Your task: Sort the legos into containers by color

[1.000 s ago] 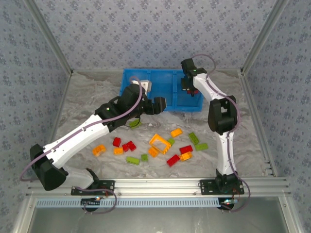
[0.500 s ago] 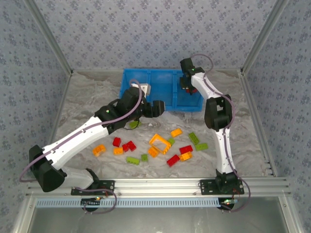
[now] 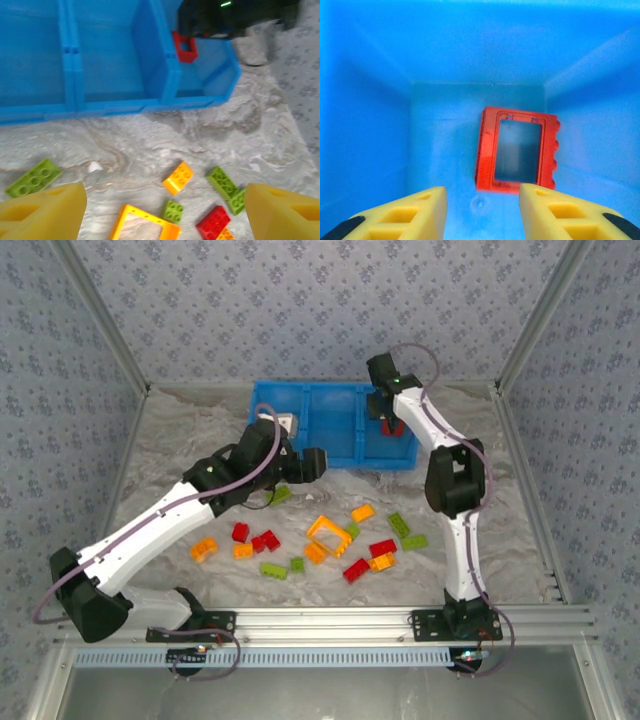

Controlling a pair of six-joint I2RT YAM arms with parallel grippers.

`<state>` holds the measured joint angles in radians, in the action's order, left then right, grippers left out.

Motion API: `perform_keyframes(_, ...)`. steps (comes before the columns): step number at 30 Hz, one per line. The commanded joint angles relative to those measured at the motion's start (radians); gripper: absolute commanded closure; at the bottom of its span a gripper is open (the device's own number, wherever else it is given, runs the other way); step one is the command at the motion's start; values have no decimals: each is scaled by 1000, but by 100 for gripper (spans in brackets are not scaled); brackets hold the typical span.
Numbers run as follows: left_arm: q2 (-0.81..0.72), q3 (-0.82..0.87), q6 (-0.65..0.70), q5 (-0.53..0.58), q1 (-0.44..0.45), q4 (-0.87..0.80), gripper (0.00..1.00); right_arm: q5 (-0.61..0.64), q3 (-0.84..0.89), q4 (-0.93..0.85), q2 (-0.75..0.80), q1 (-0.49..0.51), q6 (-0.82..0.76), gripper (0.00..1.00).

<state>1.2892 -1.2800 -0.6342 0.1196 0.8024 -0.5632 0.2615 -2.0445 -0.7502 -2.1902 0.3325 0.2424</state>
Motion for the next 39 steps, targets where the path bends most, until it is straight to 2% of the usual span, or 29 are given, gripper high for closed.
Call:
perform_keyframes(1, 0, -14, 55, -3, -61, -185, 17, 55, 140, 87, 278, 63, -2, 55)
perform_keyframes(3, 30, 10, 119, -18, -102, -235, 16, 57, 319, 170, 438, 118, 12, 52)
perform_keyframes(7, 134, 33, 240, -72, -164, -279, 16, -33, 696, 372, 754, 260, 46, 48)
perform_keyframes(11, 267, 14, 355, -59, -199, -293, 19, -89, 1081, 571, 1045, 486, 50, 41)
perform_keyframes(13, 340, -8, 420, -33, -203, -303, 19, -87, 1213, 641, 1154, 602, 51, 38)
perform_keyframes(16, 447, -48, 499, 9, -209, -317, 19, -38, 1329, 654, 1266, 739, 79, 35)
perform_keyframes(20, 516, -67, 576, 6, -215, -276, 19, 53, 1395, 636, 1326, 877, 128, 32)
perform_keyframes(24, 556, -82, 597, -29, -231, -250, 19, 110, 1396, 608, 1310, 934, 168, 32)
perform_keyframes(29, 595, -92, 618, -37, -247, -227, 20, 112, 1382, 609, 1272, 949, 187, 32)
perform_keyframes(35, 637, -86, 631, -62, -250, -209, 30, 131, 1377, 601, 1262, 953, 205, 33)
perform_keyframes(39, 654, -81, 630, -67, -250, -202, 40, 138, 1377, 595, 1260, 953, 208, 33)
